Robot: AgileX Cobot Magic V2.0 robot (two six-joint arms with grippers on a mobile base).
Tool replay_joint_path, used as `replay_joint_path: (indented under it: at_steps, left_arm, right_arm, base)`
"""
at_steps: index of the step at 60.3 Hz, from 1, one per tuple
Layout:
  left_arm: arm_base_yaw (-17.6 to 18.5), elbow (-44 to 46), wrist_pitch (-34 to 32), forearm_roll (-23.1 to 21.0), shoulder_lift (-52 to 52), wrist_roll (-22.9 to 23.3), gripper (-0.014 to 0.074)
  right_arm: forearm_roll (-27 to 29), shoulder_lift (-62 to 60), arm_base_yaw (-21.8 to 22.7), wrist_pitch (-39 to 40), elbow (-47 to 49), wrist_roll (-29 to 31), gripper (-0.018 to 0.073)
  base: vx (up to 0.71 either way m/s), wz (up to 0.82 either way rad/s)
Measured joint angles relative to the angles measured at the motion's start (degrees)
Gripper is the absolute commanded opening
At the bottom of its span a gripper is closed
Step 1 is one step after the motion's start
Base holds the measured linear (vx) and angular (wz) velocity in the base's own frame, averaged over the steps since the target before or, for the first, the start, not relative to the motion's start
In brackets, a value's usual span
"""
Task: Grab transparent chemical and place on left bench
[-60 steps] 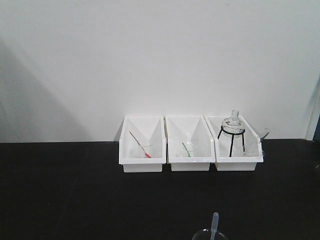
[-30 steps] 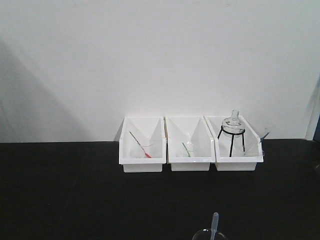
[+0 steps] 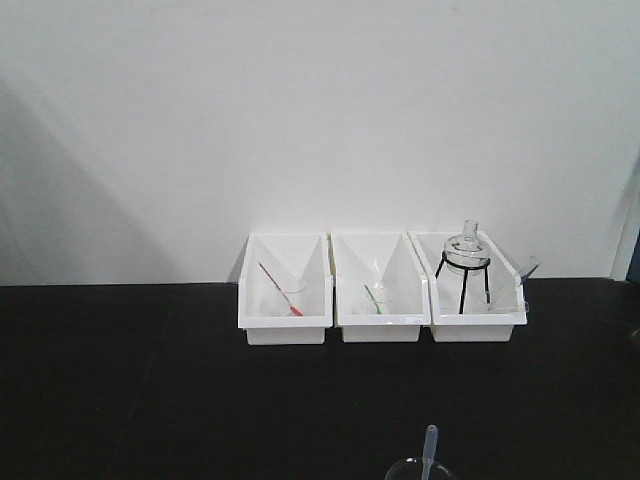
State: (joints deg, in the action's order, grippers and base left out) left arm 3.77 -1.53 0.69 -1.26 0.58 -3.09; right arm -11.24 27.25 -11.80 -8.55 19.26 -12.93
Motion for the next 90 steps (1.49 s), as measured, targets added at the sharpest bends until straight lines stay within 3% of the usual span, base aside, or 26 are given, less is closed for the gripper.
replay_joint_path:
  at_steps: [15,31,90]
  left_arm:
    - [0.0,0.0,0.0,0.0,0.0,0.0,-0.0003]
    - [0.0,0.0,0.0,0.0,0.0,0.0,-0.0003]
    - [0.0,0.0,0.0,0.0,0.0,0.0,-0.0003]
  right_arm:
    - [6.2,-13.5,2.1,4.9,-14.5,5.1,-0.0007]
    - [6.5,-27.4,5.7,4.9,-20.7,5.5,-0.0007]
    - [6.5,-27.8,5.7,4.5,-20.9,5.5,-0.0007]
  base:
    - [0.0,0.0]
    - [0.0,0.0]
    - [0.0,0.0]
